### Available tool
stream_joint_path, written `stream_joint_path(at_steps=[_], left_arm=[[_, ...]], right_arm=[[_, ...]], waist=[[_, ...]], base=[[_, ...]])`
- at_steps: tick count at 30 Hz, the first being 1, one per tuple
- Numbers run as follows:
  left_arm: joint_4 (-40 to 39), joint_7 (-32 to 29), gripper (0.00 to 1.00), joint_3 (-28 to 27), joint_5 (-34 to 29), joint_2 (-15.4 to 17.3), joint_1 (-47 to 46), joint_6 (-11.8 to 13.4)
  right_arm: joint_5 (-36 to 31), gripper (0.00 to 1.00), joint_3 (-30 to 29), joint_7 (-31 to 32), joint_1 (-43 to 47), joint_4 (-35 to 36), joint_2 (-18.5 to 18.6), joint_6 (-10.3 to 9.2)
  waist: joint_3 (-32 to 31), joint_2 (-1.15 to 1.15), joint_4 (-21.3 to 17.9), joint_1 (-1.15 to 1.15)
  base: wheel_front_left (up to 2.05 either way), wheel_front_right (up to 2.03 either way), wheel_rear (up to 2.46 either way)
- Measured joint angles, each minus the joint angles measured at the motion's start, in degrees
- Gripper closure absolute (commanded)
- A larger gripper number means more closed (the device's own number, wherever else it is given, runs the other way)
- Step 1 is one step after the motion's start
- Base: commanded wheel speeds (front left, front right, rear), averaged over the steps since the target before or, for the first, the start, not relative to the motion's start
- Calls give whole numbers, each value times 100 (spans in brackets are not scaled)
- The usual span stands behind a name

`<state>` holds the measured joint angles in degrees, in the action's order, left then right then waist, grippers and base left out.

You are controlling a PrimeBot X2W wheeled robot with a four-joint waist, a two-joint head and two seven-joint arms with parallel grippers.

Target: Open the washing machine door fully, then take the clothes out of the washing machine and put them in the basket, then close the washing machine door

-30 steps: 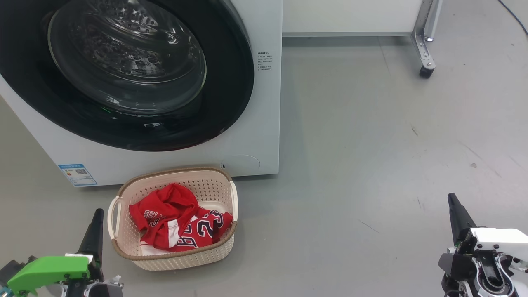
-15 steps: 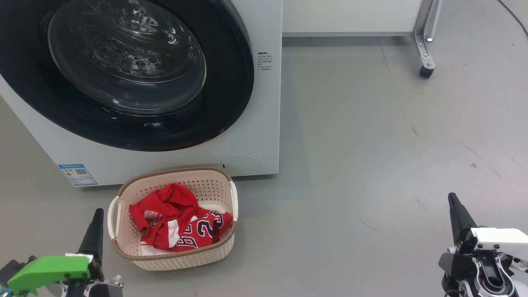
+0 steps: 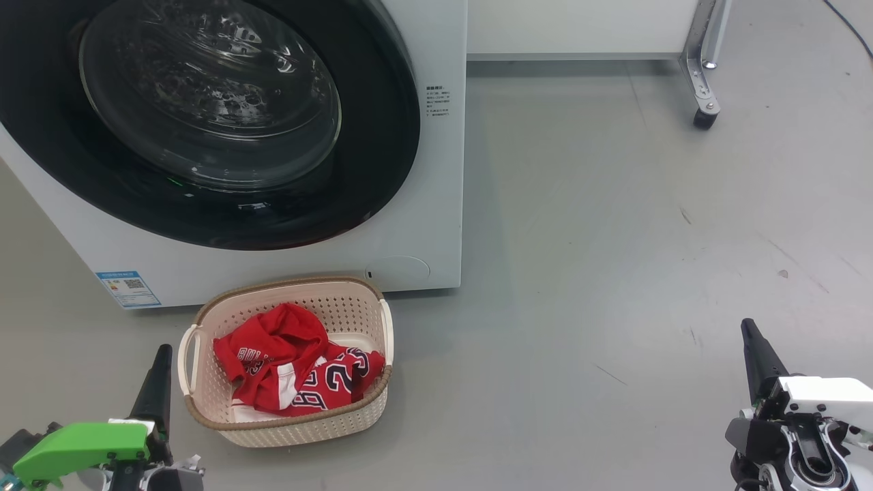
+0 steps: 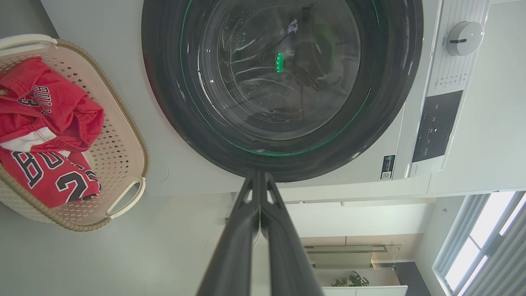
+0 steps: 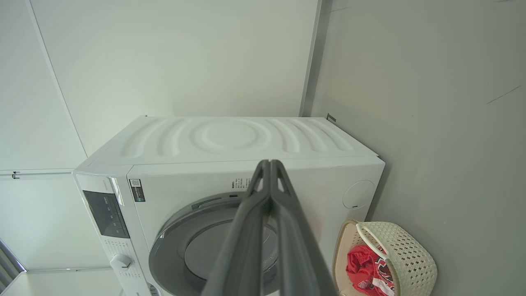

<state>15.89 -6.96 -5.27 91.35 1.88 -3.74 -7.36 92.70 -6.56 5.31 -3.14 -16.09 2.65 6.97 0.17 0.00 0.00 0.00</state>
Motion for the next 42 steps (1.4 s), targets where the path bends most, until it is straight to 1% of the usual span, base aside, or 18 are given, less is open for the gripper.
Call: stream_joint_path(at_steps=[42], left_arm=[[-4,4,100,9,0,0,0,0]], right_arm=[[0,100,-11,1,0,4,-1,0]], waist=[[0,0,0,0]], base=[[0,0,0]])
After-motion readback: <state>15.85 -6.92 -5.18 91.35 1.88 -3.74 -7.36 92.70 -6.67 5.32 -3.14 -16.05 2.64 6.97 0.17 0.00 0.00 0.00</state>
